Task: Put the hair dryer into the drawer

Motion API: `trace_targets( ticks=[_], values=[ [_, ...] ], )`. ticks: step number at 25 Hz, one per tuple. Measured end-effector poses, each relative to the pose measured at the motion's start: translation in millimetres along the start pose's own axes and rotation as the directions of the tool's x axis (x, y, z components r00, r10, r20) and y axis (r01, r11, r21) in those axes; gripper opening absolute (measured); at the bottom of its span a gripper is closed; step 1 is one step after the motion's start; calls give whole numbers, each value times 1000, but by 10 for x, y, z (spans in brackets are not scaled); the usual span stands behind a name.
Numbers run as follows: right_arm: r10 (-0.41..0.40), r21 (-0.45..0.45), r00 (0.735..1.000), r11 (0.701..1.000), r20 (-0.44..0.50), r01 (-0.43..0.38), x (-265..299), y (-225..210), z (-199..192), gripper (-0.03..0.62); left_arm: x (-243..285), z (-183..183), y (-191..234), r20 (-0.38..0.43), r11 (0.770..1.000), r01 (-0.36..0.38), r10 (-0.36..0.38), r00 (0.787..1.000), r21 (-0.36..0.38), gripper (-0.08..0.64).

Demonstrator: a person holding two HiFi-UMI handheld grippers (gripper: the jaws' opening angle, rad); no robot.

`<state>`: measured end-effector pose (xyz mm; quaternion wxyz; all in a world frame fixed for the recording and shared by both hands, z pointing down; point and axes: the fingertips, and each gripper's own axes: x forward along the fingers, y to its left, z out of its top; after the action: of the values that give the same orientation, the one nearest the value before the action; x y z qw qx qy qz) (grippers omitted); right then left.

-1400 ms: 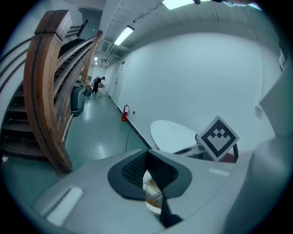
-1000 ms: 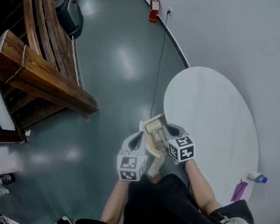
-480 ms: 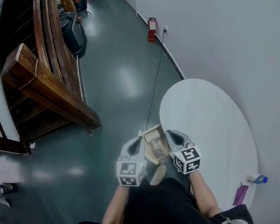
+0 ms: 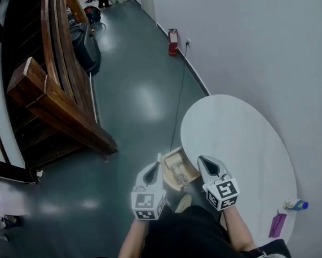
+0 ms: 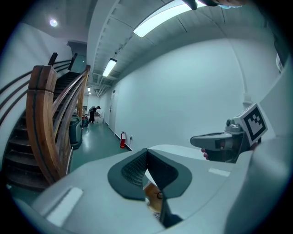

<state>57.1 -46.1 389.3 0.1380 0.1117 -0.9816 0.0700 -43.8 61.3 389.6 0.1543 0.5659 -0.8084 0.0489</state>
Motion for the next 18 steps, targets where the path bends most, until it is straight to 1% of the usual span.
trace_targets(
  ticks=[3,8,18],
  values=[
    [-12,-6,1000,1000,19,13,-123,-21,10,5,-31,-18,-67,-1,1000,2,-1,1000,12,6],
    [-33,10,999,999,31,33,-274,-92,-61,5,-61,-22,-157,6,999,3,-3,1000,36,6],
    [-52,24,998,998,32,51,-312,-194,-71,5,21,4,-256,2,999,24,-24,1000,46,6]
  ],
)
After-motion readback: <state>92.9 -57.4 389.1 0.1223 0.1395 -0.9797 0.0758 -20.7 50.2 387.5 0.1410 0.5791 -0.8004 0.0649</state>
